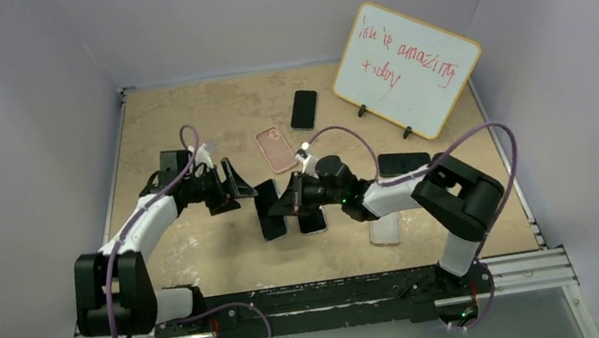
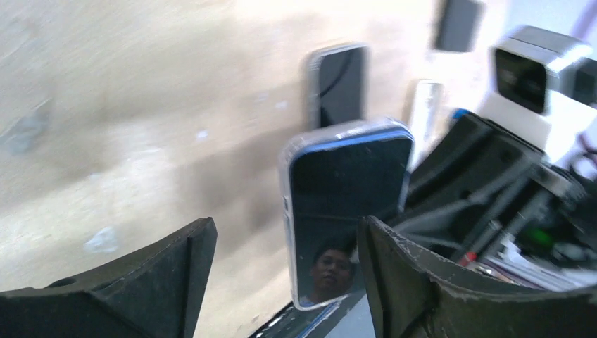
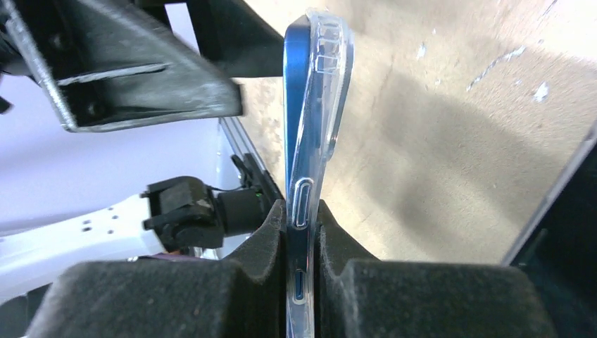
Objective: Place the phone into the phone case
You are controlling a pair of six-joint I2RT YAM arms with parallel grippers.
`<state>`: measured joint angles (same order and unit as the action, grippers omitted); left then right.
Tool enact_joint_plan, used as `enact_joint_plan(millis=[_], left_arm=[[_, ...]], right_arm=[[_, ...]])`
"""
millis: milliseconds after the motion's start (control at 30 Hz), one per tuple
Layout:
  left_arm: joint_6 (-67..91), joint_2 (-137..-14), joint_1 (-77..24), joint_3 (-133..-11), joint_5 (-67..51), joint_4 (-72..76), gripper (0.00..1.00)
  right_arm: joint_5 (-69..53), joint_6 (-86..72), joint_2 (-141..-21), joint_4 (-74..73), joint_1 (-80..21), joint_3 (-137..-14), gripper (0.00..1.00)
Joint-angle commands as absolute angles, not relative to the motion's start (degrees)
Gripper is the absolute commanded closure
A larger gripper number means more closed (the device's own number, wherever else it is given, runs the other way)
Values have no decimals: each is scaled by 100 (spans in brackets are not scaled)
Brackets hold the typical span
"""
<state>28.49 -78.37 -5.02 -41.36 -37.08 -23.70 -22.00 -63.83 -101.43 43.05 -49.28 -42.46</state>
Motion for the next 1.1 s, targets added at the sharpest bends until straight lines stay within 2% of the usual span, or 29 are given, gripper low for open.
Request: enact_joint_plan(millis=[0, 200, 367, 467, 667, 800, 900, 933, 1033, 1067], left_arm=[[3337, -7054, -519, -4238, -4972, -1149, 22], [4782, -7053, -519, -3701, -6264, 1204, 21], [5100, -6987, -539, -3523, -6404, 1882, 23], [5731, -6932, -585, -3226, -6505, 2808, 25], [6788, -6976, -708, -2752, -6455, 4198, 45], [6894, -7031, -929, -2738, -6333, 4431, 53], [7015, -7139, -1165, -2767, -6239, 4722, 68], [7059, -7183, -1212, -2768, -6228, 4824, 75], [7311, -7269, -1239, -2705, -6174, 5299, 97], [7370, -7291, -1239, -2692, -6156, 5425, 100]], right_arm=[[-2196, -6337, -9294, 5089, -4614, -3899, 100], [-2188, -6187, -8432, 5486, -4488, -3629, 100], [-2304, -6262, -8187, 6004, -4495, -3598, 100], [-2378, -6372, -8212, 6281, -4498, -3678, 100], [-2485, -6488, -8338, 6382, -4500, -3761, 100], [-2547, -6495, -8419, 6316, -4501, -3780, 99], [-2622, -6520, -8474, 6327, -4506, -3758, 96], [-2632, -6536, -8473, 6324, -4502, -3735, 93], [-2681, -6466, -8379, 6154, -4500, -3675, 77], [-2700, -6420, -8320, 6065, -4502, -3633, 71]])
